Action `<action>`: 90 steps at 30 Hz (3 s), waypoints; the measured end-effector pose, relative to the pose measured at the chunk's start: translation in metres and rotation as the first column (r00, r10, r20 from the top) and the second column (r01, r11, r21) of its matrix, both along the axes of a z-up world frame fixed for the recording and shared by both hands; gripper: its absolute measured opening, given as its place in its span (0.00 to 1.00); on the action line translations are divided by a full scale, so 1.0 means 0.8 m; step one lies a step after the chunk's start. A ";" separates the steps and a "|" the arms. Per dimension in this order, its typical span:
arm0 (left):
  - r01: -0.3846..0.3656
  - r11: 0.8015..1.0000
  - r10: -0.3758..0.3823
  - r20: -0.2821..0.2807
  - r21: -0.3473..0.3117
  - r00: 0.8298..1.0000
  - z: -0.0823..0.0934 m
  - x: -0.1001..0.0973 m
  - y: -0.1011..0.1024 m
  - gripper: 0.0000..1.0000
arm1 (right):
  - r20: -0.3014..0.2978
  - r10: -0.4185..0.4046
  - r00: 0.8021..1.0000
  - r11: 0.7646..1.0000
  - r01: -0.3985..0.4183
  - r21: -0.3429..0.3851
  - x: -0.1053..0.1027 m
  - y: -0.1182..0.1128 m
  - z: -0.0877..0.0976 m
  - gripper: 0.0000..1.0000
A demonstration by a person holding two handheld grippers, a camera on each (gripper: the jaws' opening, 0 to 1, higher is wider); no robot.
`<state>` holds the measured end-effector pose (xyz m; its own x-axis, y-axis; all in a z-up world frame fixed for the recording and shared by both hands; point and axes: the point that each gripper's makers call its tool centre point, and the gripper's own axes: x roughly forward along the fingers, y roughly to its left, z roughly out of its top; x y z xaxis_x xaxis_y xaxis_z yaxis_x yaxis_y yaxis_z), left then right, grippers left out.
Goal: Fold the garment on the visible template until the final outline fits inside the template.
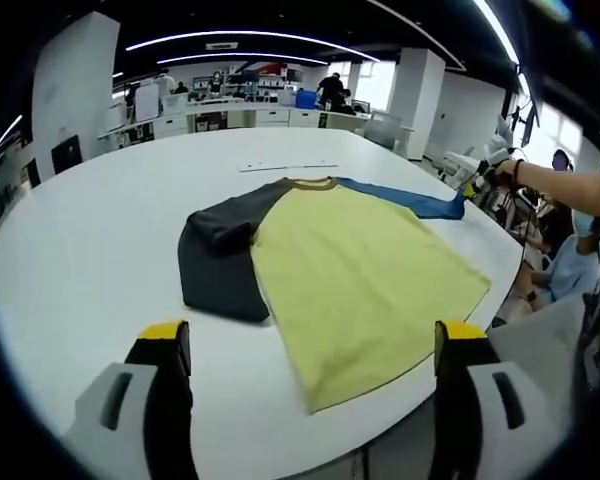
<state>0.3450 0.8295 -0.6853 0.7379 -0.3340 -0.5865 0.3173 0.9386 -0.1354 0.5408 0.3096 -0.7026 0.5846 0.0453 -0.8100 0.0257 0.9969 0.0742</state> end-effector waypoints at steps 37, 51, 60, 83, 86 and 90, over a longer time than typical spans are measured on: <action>0.013 1.000 -0.013 -0.020 0.003 1.000 -0.004 -0.007 -0.001 0.98 | 0.072 0.275 0.959 0.960 -0.278 0.034 0.070 0.156 0.022 0.00; 0.044 0.999 -0.043 -0.030 0.011 0.999 -0.009 -0.004 -0.008 0.97 | 0.087 0.354 0.931 0.932 -0.359 0.047 0.074 0.214 0.029 0.00; 0.050 0.999 -0.050 -0.033 0.009 0.998 -0.011 -0.005 -0.012 0.97 | 0.097 0.376 0.921 0.922 -0.383 0.062 0.074 0.241 0.031 0.00; 0.055 0.998 -0.054 -0.039 0.007 0.998 -0.014 -0.007 -0.012 0.96 | 0.124 0.447 0.886 0.887 -0.457 0.071 0.075 0.319 0.034 0.00; 0.057 0.998 -0.057 -0.039 0.007 0.998 -0.013 -0.007 -0.012 0.96 | 0.124 0.455 0.882 0.881 -0.466 0.077 0.077 0.326 0.033 0.00; 0.057 0.998 -0.057 -0.041 0.009 0.998 -0.014 -0.007 -0.012 0.96 | 0.127 0.470 0.873 0.872 -0.482 0.084 0.081 0.338 0.032 0.00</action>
<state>0.3394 0.8198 -0.6962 0.6932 -0.3690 -0.6191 0.3649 0.9205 -0.1400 0.6052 0.5797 -0.6767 0.5466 0.4230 -0.7227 -0.4630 0.8718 0.1601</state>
